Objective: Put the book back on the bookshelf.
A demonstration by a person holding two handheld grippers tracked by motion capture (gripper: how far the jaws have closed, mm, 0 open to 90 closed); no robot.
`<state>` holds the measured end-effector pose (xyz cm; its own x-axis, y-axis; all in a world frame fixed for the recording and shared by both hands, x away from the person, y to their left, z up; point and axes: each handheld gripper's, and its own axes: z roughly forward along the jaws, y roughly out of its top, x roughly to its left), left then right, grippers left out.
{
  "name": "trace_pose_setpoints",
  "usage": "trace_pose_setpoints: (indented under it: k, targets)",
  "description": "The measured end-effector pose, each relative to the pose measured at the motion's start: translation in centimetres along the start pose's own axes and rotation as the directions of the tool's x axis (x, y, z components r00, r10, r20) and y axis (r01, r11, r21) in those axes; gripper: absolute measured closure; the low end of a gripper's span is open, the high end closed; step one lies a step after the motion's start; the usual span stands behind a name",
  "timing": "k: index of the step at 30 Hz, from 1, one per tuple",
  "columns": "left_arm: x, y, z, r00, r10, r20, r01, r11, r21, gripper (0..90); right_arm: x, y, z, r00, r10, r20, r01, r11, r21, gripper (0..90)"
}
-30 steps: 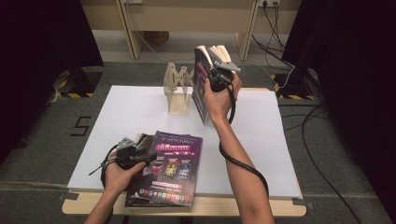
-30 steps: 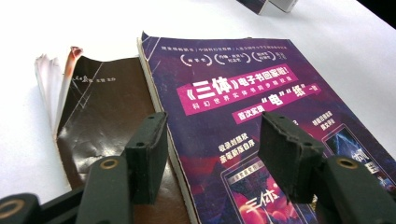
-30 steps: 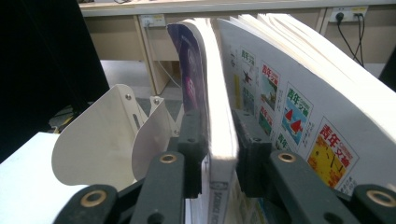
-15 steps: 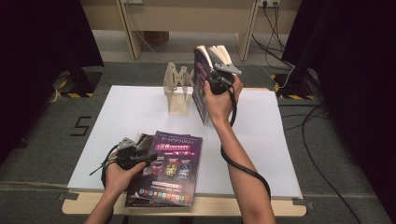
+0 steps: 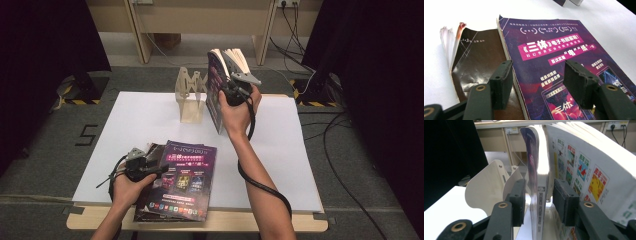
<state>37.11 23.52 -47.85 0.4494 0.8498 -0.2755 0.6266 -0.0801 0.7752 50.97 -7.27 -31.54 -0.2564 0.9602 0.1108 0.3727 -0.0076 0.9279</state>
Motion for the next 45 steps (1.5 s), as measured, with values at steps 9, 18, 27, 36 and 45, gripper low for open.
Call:
trace_pose_setpoints:
  k: [9, 18, 27, 36, 45]
  targets:
    - [0.0, 0.0, 0.0, 1.0000, -0.008, -0.002, 0.008, 1.0000, 0.005, 39.4, -0.3, -0.4, -1.0, 0.9998, -0.005, -0.019, 0.005, 1.000, 0.009, 60.3]
    - [-0.1, 0.0, 0.2, 1.0000, -0.001, -0.003, 0.001, 0.9999, 0.011, 37.9, -0.4, -1.0, -1.6, 0.9996, -0.007, -0.027, 0.007, 1.000, 0.028, 58.5]
    - [0.0, 0.1, 0.1, 0.9999, -0.012, -0.005, 0.012, 0.9999, 0.009, 37.4, -0.6, -1.2, -2.4, 0.9993, -0.013, -0.036, 0.014, 0.999, 0.035, 57.9]
    - [0.2, 0.1, 0.2, 0.9998, -0.021, -0.005, 0.021, 0.9996, 0.017, 38.6, -1.2, -2.8, -3.3, 0.9983, 0.010, -0.058, -0.005, 0.997, 0.083, 58.4]
    - [0.4, -0.1, 0.6, 0.9990, -0.041, -0.016, 0.041, 0.9986, 0.034, 41.7, -2.1, -6.5, -3.5, 0.9954, 0.048, -0.083, -0.031, 0.980, 0.195, 59.5]
